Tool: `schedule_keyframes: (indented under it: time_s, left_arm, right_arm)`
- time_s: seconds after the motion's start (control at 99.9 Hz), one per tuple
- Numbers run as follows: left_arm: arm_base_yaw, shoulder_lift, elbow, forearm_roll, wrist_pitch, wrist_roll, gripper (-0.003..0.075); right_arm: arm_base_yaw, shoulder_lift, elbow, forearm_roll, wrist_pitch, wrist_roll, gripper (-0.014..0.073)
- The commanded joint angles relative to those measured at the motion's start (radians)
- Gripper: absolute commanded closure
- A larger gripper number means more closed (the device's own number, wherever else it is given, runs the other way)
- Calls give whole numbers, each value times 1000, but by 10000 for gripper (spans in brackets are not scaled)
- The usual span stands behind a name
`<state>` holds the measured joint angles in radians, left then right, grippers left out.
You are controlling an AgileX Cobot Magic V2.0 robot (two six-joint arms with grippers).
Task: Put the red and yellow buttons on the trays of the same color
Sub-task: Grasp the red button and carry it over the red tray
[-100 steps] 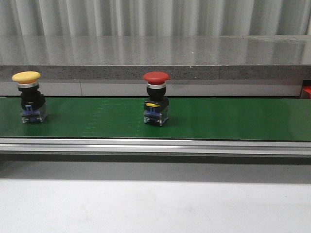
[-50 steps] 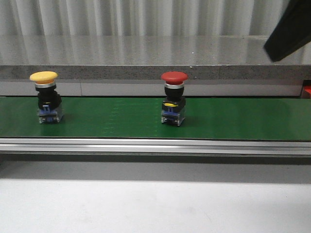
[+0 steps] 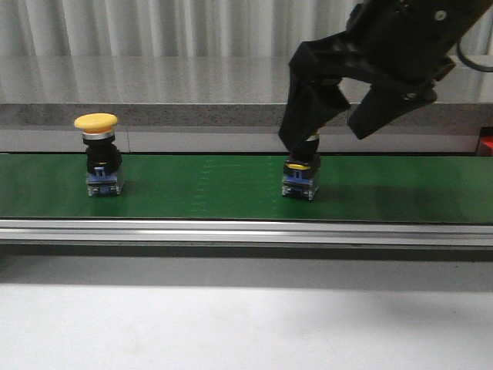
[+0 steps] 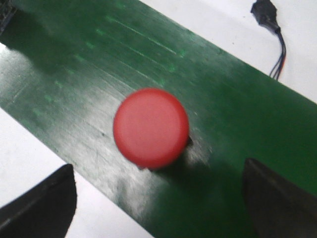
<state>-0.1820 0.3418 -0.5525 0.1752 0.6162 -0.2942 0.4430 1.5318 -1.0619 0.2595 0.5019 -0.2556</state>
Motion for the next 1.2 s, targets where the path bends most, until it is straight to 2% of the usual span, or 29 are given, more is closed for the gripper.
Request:
schedule_keyframes:
  time_s: [0.0,0.06,0.23,0.3,0.43,0.57,0.761,0.951,1.191]
  left_arm:
    - [-8,7,-25,-2,-80,2,741]
    - [-8,7,-25,-2,-80,2,741]
    - [-8,7,-25,-2,-80,2,741]
    - [-8,7,-25,-2,-80,2,741]
    - [-8,7,-25,-2,-80,2,741]
    - [-8,7,-25,-2,-80,2,741]
    - [-8,7,-25,-2,-80,2,741]
    - [-8,7,-25,-2,-80,2,741]
    - [-8,7,-25,-2,-80,2,741]
  right_arm:
    - [6,14,-77,13,-50,-8,-34]
    - [6,44,-103,13,-45,-8,32]
    - [6,71,-139,13,15,-6,365]
    - [-4,65,-168,13,74,-6,444]
    - [-71,40,-259,6,194,-6,454]
    - [-229,30,-384,-11,252,-6,454]
    - [-509,41,-486,-11,183,-2,454]
    - [-766,74,-498,-10,97,41,454]
    - [-971,161,-498,26,-2,46,454]
